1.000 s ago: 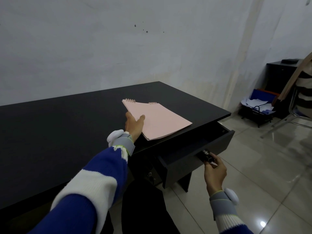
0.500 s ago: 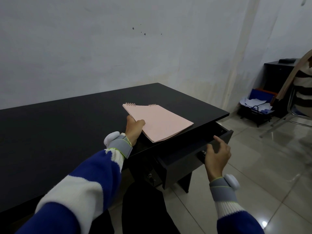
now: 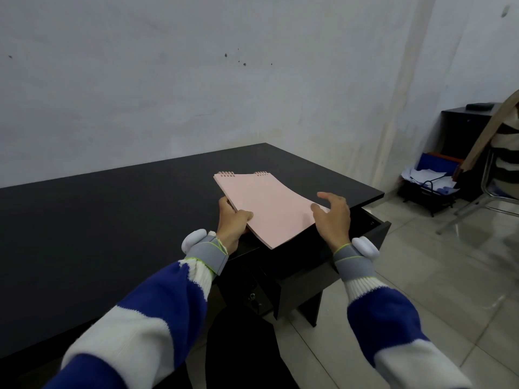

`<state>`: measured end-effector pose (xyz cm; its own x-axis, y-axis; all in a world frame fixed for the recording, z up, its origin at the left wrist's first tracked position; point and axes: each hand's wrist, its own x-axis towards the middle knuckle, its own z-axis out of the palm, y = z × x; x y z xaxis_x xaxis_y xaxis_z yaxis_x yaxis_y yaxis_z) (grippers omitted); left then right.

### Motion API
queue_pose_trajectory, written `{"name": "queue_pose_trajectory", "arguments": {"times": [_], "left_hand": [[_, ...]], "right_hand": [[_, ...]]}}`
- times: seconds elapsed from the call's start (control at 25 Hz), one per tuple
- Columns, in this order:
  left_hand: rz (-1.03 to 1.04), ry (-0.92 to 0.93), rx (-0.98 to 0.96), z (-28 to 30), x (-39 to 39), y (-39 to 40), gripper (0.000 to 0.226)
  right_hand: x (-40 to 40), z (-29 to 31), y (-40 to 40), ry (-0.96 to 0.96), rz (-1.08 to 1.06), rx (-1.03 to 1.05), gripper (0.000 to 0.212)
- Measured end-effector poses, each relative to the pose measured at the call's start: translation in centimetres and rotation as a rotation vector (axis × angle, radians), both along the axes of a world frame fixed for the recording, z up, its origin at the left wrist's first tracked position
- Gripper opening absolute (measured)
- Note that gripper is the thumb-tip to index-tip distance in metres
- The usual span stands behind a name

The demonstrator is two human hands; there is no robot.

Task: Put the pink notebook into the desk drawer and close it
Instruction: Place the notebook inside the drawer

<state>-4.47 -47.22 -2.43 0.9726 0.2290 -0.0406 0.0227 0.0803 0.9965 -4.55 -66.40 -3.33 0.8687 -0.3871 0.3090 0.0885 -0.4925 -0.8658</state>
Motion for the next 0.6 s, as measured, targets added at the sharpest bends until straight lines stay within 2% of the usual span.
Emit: {"name": "queue_pose_trajectory", "arguments": {"times": [0.28,0.44,0.6], "left_hand": [[-0.026,-0.042,-0.059,0.3,-1.2,-1.6,0.063],[-0.054,-0.095,-0.044,0.5,-1.7,-2.2,0.066],[-0.080,-0.148,0.016,0.6,-2.2,-2.7,0.065]], "right_hand": [[1.1,1.1,1.0,0.121,0.084,-0.138,0.041],[1.3,1.6,0.6,0.180,0.087,-0.126,0.045],[1.1,1.8,0.4,0.162,0.094,-0.022,0.051]]}}
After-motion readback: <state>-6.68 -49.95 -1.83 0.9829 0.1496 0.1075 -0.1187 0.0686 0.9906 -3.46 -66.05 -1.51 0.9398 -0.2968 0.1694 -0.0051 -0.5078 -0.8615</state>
